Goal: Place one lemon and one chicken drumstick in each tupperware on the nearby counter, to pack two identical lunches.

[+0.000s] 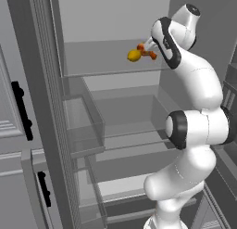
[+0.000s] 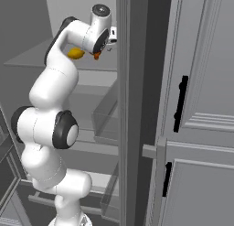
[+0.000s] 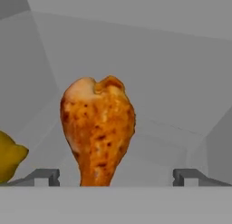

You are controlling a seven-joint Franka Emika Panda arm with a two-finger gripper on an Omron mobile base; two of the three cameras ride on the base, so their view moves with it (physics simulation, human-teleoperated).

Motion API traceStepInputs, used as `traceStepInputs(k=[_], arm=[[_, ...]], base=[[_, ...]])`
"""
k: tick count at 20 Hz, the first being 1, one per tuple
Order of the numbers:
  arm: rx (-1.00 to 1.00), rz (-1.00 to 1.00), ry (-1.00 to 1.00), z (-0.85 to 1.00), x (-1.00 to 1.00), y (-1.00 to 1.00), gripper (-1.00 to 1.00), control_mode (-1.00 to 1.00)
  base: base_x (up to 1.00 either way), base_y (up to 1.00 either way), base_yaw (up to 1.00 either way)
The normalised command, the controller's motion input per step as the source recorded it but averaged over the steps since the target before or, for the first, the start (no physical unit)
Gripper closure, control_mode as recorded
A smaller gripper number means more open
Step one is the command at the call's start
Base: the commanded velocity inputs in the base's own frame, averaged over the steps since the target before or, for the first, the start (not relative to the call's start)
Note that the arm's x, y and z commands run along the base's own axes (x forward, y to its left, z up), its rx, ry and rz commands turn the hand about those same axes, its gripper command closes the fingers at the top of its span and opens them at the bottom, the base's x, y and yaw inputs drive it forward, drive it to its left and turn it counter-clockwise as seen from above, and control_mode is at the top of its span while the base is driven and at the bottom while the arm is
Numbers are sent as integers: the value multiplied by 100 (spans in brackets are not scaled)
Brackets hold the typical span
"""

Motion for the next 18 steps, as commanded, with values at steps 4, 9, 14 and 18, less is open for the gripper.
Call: traceStepInputs(k=[4,9,14,18], arm=[[-3,7,-3,-13,9,19,-100,-100],[-5,4,0,0,25,25,-100,-100],[-5,0,2,-4,36,1,-100,-100],[-1,0,0,-29,12,0,-100,-100]], base=[[0,0,0],[0,0,0],[0,0,0],[0,0,0]])
